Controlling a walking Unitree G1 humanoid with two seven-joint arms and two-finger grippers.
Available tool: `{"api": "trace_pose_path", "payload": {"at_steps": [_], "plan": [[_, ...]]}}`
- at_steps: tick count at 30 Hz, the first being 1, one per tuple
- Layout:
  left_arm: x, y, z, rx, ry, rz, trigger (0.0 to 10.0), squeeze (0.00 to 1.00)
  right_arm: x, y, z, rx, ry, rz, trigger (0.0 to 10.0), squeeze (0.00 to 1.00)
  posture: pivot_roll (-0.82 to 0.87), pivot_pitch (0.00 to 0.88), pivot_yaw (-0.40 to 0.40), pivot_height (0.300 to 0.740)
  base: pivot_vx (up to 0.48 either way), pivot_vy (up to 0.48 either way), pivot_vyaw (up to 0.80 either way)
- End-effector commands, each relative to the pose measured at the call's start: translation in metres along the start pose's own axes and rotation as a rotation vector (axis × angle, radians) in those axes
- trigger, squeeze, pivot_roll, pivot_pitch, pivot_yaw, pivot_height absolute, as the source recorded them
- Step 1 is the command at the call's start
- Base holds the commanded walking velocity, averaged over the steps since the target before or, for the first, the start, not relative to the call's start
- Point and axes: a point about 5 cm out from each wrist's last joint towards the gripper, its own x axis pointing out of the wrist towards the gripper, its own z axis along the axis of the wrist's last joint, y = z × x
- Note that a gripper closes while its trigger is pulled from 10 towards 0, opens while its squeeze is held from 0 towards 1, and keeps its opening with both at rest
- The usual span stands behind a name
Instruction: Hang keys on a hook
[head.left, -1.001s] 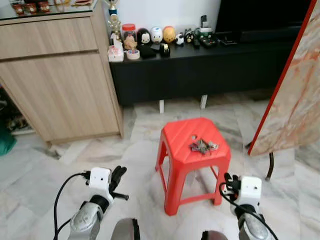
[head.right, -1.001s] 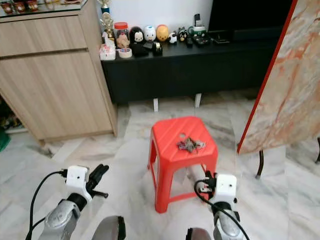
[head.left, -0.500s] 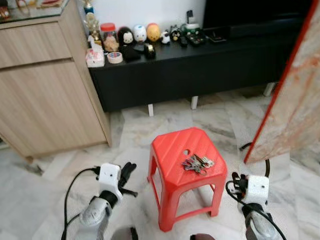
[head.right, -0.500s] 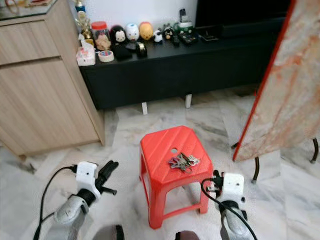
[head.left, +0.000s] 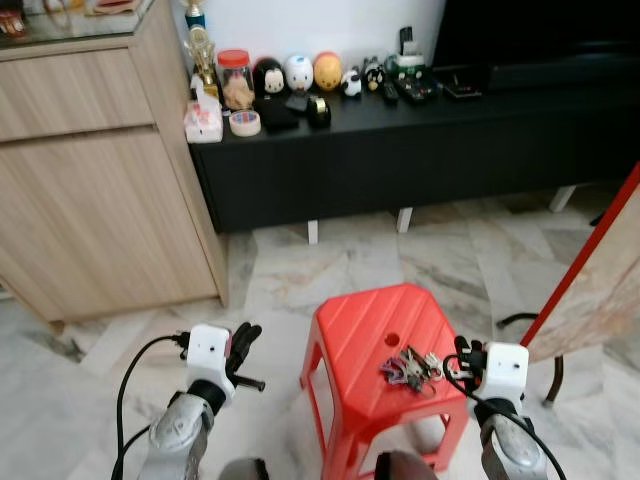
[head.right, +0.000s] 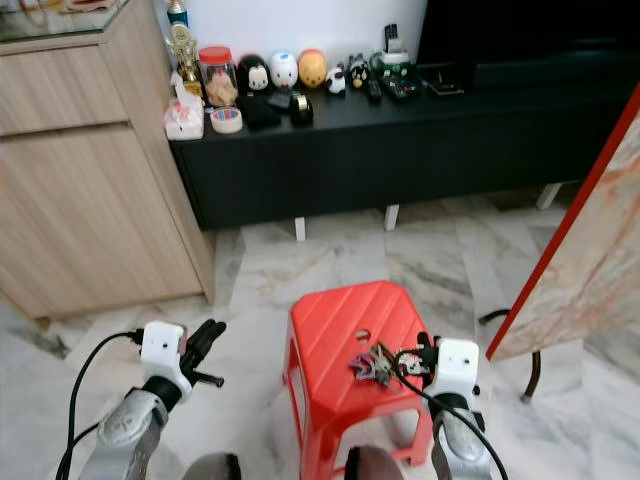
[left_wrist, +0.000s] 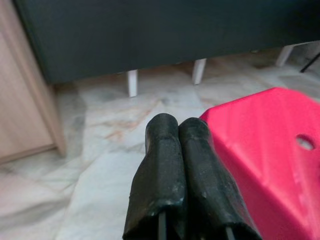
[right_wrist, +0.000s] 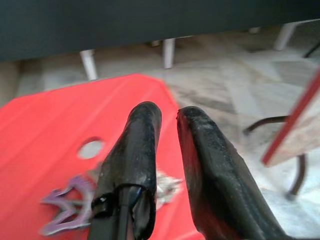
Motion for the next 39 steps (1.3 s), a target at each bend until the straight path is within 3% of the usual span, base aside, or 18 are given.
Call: {"api": "trace_pose_path", "payload": {"at_steps": [1, 5, 7, 12, 13, 14, 20, 22, 23, 24, 25, 28, 29, 30, 35, 36, 39], "plan": [[-0.004, 0.004, -0.004, -0.001, 0.020, 0.019, 10.0, 0.00, 0.000, 0.000, -0.005, -0.024, 0.034, 0.006, 10.0, 0.00, -0.02, 0.000, 0.001, 0.615, 0.000, 0.000, 0.00], [-0.004, 0.003, -0.005, -0.003, 0.024, 0.018, 10.0, 0.00, 0.003, -0.005, -0.007, -0.061, 0.063, 0.005, 10.0, 0.00, -0.02, 0.000, 0.000, 0.615, 0.000, 0.000, 0.00], [-0.004, 0.002, -0.006, -0.004, 0.027, 0.018, 10.0, 0.00, 0.003, -0.008, -0.010, -0.122, 0.093, 0.000, 10.0, 0.00, -0.02, 0.000, 0.000, 0.615, 0.000, 0.000, 0.00], [-0.004, 0.002, -0.008, -0.007, 0.034, 0.017, 10.0, 0.00, 0.002, -0.014, -0.026, -0.397, 0.248, 0.062, 10.0, 0.00, -0.02, 0.000, 0.000, 0.615, 0.000, 0.000, 0.00], [-0.004, 0.002, -0.008, -0.007, 0.036, 0.017, 10.0, 0.00, 0.001, -0.015, -0.030, -0.425, 0.282, 0.087, 10.0, 0.98, -0.02, 0.000, -0.002, 0.615, 0.000, 0.000, 0.00], [-0.004, 0.002, -0.008, -0.007, 0.036, 0.017, 10.0, 0.00, 0.001, -0.015, -0.031, -0.433, 0.287, 0.092, 10.0, 1.00, -0.02, 0.000, -0.002, 0.615, 0.000, 0.000, 0.00], [-0.005, 0.003, -0.009, -0.008, 0.040, 0.019, 10.0, 0.00, 0.001, -0.015, -0.038, -0.583, 0.348, 0.152, 10.0, 1.00, -0.01, 0.000, -0.006, 0.615, 0.000, 0.000, 0.00], [-0.005, 0.003, -0.009, -0.008, 0.041, 0.020, 10.0, 0.00, 0.002, -0.015, -0.038, -0.588, 0.350, 0.147, 10.0, 0.96, -0.01, 0.000, -0.006, 0.615, 0.000, 0.000, 0.00], [-0.005, 0.003, -0.009, -0.009, 0.041, 0.020, 10.0, 0.00, 0.003, -0.015, -0.037, -0.584, 0.349, 0.150, 10.0, 0.35, -0.01, 0.000, -0.006, 0.615, 0.000, 0.000, 0.00], [-0.005, 0.003, -0.009, -0.010, 0.042, 0.019, 10.0, 0.00, 0.004, -0.013, -0.036, -0.585, 0.347, 0.162, 10.0, 0.04, -0.01, 0.000, -0.006, 0.615, 0.000, 0.000, 0.00], [-0.005, 0.002, -0.009, -0.010, 0.043, 0.019, 10.0, 0.00, 0.005, -0.012, -0.035, -0.587, 0.347, 0.171, 10.0, 0.00, -0.01, 0.000, -0.006, 0.615, 0.000, 0.000, 0.00], [-0.005, 0.002, -0.010, -0.011, 0.045, 0.018, 10.0, 0.00, 0.007, -0.010, -0.035, -0.592, 0.350, 0.184, 10.0, 0.01, -0.01, 0.000, -0.006, 0.615, 0.000, 0.000, 0.00], [-0.006, 0.002, -0.010, -0.011, 0.047, 0.017, 10.0, 0.00, 0.007, -0.008, -0.035, -0.586, 0.358, 0.195, 10.0, 0.43, -0.01, 0.000, -0.006, 0.615, 0.000, 0.000, 0.00], [-0.006, 0.002, -0.010, -0.010, 0.048, 0.016, 10.0, 0.00, 0.007, -0.006, -0.036, -0.586, 0.364, 0.205, 10.0, 1.00, -0.01, 0.000, -0.005, 0.615, 0.000, 0.000, 0.00], [-0.006, 0.001, -0.011, -0.013, 0.049, 0.016, 10.0, 0.00, 0.008, 0.002, -0.039, -0.624, 0.385, 0.235, 10.0, 0.99, -0.01, 0.000, -0.006, 0.615, 0.000, 0.000, 0.00], [-0.007, 0.001, -0.011, -0.014, 0.050, 0.016, 10.0, 0.00, 0.009, 0.003, -0.039, -0.643, 0.390, 0.244, 10.0, 0.00, -0.01, 0.000, -0.007, 0.615, 0.000, 0.000, 0.00], [-0.007, 0.000, -0.011, -0.013, 0.052, 0.014, 10.0, 0.00, 0.009, 0.004, -0.039, -0.659, 0.397, 0.257, 10.0, 0.00, -0.01, 0.000, -0.006, 0.615, 0.000, 0.000, 0.00]]}}
